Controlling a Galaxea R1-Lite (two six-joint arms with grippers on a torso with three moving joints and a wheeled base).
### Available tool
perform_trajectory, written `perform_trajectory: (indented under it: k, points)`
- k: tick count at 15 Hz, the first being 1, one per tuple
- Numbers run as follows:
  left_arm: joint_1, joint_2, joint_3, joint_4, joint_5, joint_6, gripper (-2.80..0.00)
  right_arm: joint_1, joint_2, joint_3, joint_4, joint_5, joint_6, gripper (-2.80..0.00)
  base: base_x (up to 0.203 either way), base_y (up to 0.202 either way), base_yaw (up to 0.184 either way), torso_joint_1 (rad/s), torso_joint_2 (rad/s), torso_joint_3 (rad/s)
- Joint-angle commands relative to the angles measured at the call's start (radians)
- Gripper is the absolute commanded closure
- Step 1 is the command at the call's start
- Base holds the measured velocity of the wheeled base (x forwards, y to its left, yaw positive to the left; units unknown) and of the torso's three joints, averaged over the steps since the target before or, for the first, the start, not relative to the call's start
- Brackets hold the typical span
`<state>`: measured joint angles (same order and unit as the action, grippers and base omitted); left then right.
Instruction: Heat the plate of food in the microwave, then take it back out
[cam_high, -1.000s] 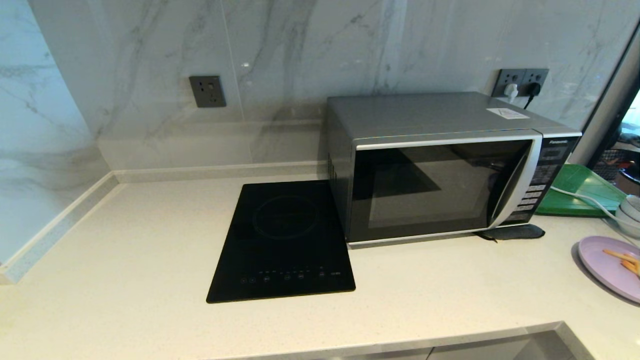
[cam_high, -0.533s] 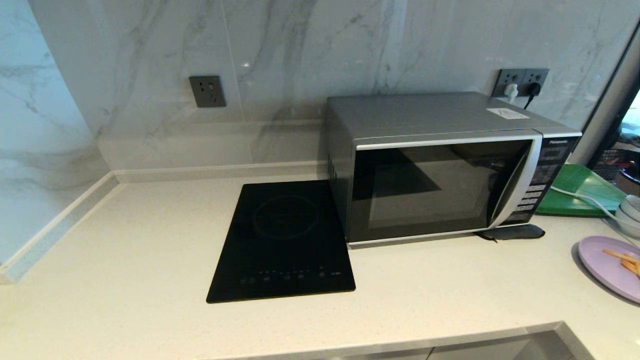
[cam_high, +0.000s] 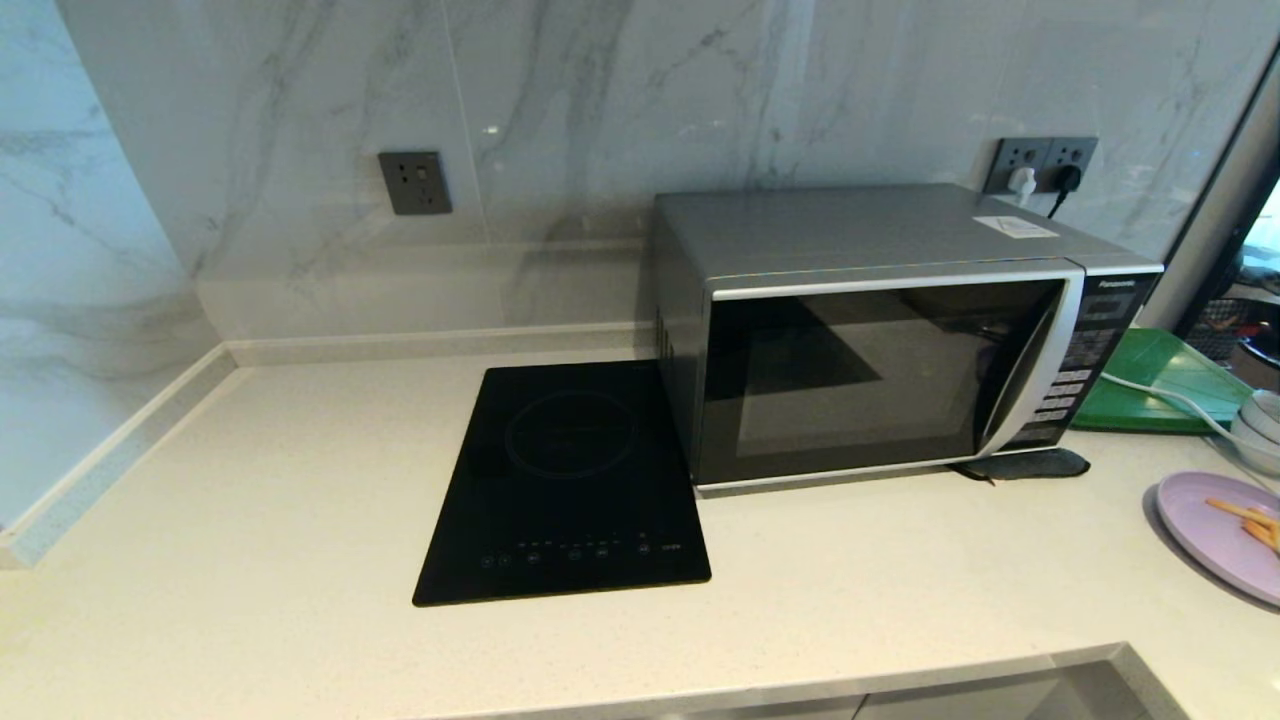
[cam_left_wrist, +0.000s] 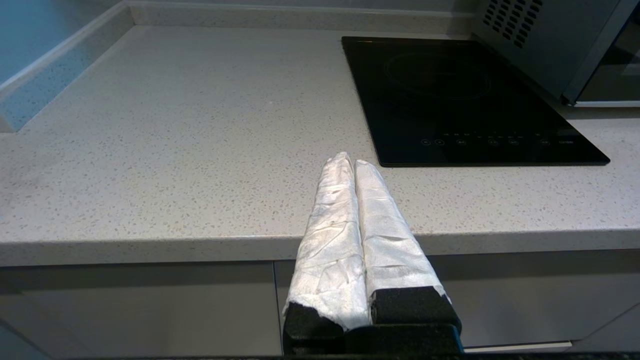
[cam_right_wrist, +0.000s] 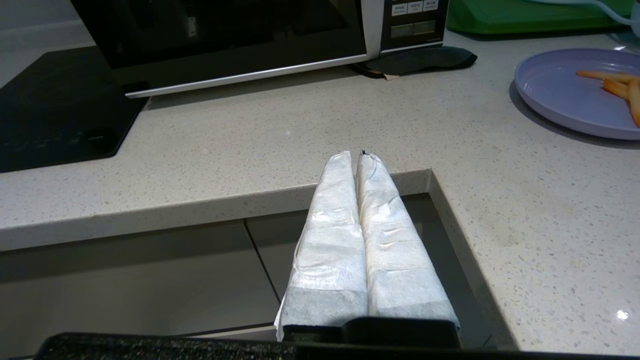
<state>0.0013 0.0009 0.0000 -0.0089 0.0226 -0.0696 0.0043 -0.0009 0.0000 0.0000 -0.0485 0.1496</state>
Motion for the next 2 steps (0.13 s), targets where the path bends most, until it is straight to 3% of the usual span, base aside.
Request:
perform_trajectory:
  k: [1, 2]
  points:
    - [0.0, 0.001, 0.0, 0.0, 0.0, -0.001, 0.0, 0.0, 0.001, 0.002, 0.0, -0.001, 0.002, 0.0, 0.0, 0.0, 0.0, 0.0, 0.0, 0.0]
    - [0.0, 0.001, 0.0, 0.0, 0.0, -0.001, 0.0, 0.0, 0.001, 0.002, 0.0, -0.001, 0.002, 0.0, 0.0, 0.0, 0.0, 0.0, 0.0, 0.0]
